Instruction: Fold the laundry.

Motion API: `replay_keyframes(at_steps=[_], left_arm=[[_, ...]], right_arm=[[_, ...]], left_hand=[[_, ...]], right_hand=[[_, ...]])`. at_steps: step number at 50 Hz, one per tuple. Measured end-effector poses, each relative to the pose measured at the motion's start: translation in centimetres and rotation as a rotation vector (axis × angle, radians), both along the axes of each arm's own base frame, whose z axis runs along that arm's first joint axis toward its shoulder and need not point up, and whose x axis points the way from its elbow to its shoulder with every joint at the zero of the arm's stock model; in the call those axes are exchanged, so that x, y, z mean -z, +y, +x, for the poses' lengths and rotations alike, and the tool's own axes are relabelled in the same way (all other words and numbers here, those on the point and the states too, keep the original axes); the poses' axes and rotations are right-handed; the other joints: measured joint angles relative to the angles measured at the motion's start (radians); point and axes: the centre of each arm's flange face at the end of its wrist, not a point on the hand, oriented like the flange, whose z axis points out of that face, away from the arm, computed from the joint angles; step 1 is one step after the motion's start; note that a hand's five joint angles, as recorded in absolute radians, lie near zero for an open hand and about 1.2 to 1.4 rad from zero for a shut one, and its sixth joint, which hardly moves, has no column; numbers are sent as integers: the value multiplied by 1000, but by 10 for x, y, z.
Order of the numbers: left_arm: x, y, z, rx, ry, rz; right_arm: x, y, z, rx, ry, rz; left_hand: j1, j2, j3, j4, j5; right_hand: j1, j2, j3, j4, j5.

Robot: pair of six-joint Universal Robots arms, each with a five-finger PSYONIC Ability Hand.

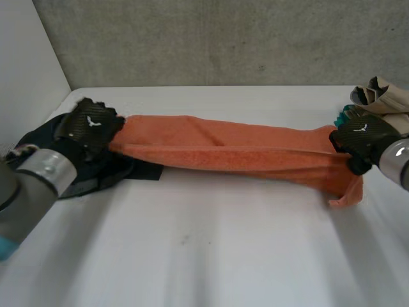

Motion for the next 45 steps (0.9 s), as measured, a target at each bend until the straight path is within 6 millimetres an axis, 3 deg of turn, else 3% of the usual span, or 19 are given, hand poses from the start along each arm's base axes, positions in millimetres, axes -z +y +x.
replay_keyframes(at_steps=[2,5,7,10,14,18,24,30,37,40,45], left_arm=[[-18,24,4,-21,39,10],[-27,54,11,-48,68,78],[-26,65,13,-57,71,125],[-11,106,22,-88,41,359],[2,132,25,-91,-5,541],[11,135,23,-81,-32,605],[18,102,15,-79,-23,505],[27,50,-1,-72,-1,354],[29,-21,-30,-39,35,117],[5,-63,-46,-31,83,-85],[-64,-101,-59,-27,205,-403]], right_arm=[[-13,17,-2,-34,81,9],[-25,41,-5,-83,180,44],[-26,48,-7,-98,209,61],[-21,73,-16,-152,319,144],[-7,84,-26,-182,392,214],[11,89,-36,-199,435,281],[27,75,-40,-187,447,275],[35,33,-39,-103,387,143],[31,-24,-17,-33,279,-79],[2,-58,-2,33,227,-286],[-65,-92,11,136,83,-649]], left_hand=[[0,0,0,0,2],[0,1,0,0,2],[0,2,0,0,3],[0,2,0,0,7],[0,2,0,0,7],[0,2,0,0,7],[0,3,0,0,7],[0,3,1,0,7],[0,3,1,1,7],[0,4,2,1,7],[0,4,2,3,7]], right_hand=[[0,0,0,0,0],[0,0,0,0,0],[0,0,0,0,0],[0,0,0,0,0],[0,0,0,0,0],[0,0,0,0,0],[0,0,0,0,0],[0,0,0,0,0],[0,0,0,0,0],[0,0,0,0,0],[0,0,0,1,0]])
